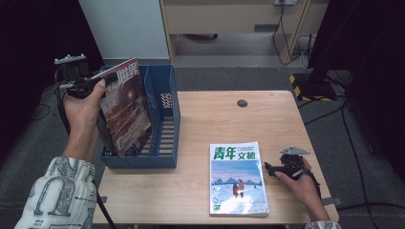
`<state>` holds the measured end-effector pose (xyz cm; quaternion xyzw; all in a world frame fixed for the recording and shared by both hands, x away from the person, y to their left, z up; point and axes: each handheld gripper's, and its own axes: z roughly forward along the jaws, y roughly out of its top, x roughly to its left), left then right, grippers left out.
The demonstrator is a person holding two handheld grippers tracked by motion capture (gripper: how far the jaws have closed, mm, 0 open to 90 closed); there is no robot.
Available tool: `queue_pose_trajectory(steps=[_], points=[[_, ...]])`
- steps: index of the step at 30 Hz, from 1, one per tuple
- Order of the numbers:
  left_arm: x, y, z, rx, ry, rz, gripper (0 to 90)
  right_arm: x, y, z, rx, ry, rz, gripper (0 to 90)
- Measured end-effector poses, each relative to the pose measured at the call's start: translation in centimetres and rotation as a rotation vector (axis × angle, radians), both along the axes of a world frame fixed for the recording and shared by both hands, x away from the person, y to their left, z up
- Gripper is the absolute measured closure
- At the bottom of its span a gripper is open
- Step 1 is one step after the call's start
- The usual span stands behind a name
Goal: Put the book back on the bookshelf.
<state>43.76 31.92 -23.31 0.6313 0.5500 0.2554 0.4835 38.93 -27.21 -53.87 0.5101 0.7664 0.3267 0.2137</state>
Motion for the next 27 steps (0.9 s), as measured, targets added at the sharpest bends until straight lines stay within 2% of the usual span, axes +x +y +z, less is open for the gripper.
queue_pose_trajectory(steps=[4, 7, 12, 19, 22, 27], points=[[0.4, -0.1, -0.3, -0.001, 0.001, 0.007, 83.9, 0.0, 0.0, 0.0, -0.001, 0.0, 0.0, 7.3], [0.8, -0.4, -0.5, -0.001, -0.022, 0.014, 83.9, 0.0, 0.0, 0.0, 0.0, 0.0, 0.0, 7.3], [1.1, -0.9, -0.9, -0.001, -0.033, 0.012, 83.9, 0.0, 0.0, 0.0, 0.0, 0.0, 0.0, 7.3], [1.7, -1.5, -2.1, -0.002, -0.038, 0.017, 83.9, 0.0, 0.0, 0.0, -0.001, 0.0, 0.001, 7.3], [1.7, -1.5, -2.7, -0.012, -0.074, 0.009, 83.9, 0.0, 0.0, 0.0, 0.0, -0.002, 0.0, 7.3], [1.8, -1.6, -3.6, -0.029, -0.09, 0.014, 83.9, 0.0, 0.0, 0.0, 0.0, -0.002, 0.0, 7.3]])
